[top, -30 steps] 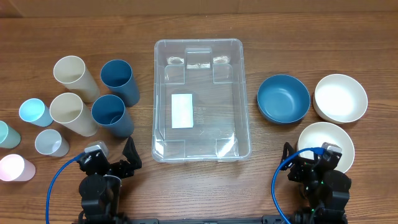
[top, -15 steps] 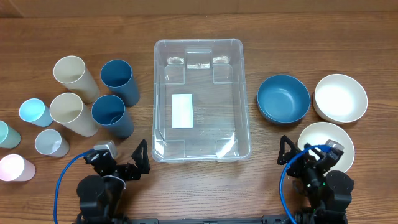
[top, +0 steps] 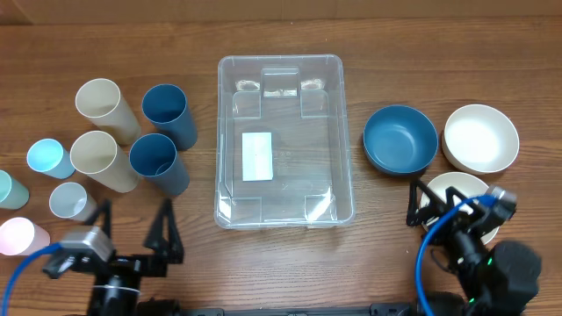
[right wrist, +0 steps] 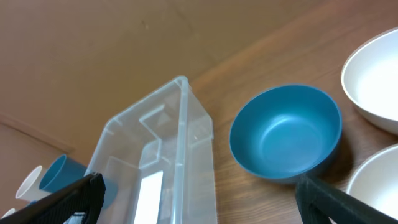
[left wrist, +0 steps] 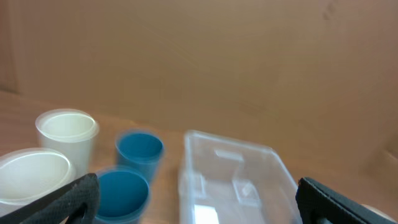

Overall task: Pack container
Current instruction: 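Move the right gripper to the far cream bowl and grasp its rim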

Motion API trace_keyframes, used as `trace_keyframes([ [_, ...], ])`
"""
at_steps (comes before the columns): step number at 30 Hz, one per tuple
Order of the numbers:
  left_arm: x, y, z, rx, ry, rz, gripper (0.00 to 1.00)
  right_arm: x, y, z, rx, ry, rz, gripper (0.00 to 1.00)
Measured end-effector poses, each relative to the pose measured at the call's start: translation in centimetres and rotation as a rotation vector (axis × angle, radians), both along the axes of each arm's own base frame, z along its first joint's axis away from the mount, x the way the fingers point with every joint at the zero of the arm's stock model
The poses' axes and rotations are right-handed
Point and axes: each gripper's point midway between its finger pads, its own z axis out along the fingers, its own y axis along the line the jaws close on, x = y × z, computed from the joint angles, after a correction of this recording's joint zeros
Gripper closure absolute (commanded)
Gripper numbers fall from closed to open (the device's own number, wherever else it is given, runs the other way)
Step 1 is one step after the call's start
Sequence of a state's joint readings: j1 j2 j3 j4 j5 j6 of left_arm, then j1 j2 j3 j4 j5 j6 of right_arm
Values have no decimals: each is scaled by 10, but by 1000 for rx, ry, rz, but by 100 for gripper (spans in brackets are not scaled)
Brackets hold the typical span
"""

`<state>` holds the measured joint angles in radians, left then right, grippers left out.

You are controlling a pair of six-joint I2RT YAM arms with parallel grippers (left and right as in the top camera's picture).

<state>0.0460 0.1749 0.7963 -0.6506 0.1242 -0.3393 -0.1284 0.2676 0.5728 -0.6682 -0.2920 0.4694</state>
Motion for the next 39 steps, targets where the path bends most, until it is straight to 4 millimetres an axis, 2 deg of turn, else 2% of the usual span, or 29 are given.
trace_keyframes([
  [3, 9, 19, 30, 27, 56, 108, 0, 17, -2, 21, 4, 89, 2, 0],
  [7, 40, 39, 66, 77, 168, 209, 0, 52, -7, 46, -33, 192, 23, 0],
  [9, 63, 47, 77, 112, 240, 242, 0, 72, -13, 50, -45, 261, 23, 0],
  [12, 95, 61, 84, 157, 359, 302, 0, 101, -42, 46, -36, 359, -39, 0],
  [15, 127, 76, 88, 193, 455, 375, 0, 115, -91, 19, 2, 496, -150, 0],
  [17, 143, 84, 78, 214, 525, 407, 0, 113, -117, -5, 34, 585, -208, 0],
  [19, 156, 96, 58, 226, 616, 438, 0, 103, -154, -31, 92, 675, -298, 0],
  [21, 164, 105, 38, 230, 695, 454, 0, 97, -183, -46, 134, 712, -371, 0],
  [25, 170, 113, -3, 247, 858, 453, 0, 98, -217, -63, 160, 718, -438, 0],
  [27, 167, 113, -18, 256, 933, 443, 0, 103, -227, -76, 171, 732, -445, 0],
  [33, 170, 113, -31, 262, 980, 436, 0, 113, -242, -120, 190, 811, -452, 5],
  [37, 170, 113, -31, 263, 983, 435, 0, 113, -243, -171, 249, 928, -446, 21],
  [39, 170, 113, -31, 263, 984, 435, 0, 113, -243, -190, 286, 969, -456, 34],
])
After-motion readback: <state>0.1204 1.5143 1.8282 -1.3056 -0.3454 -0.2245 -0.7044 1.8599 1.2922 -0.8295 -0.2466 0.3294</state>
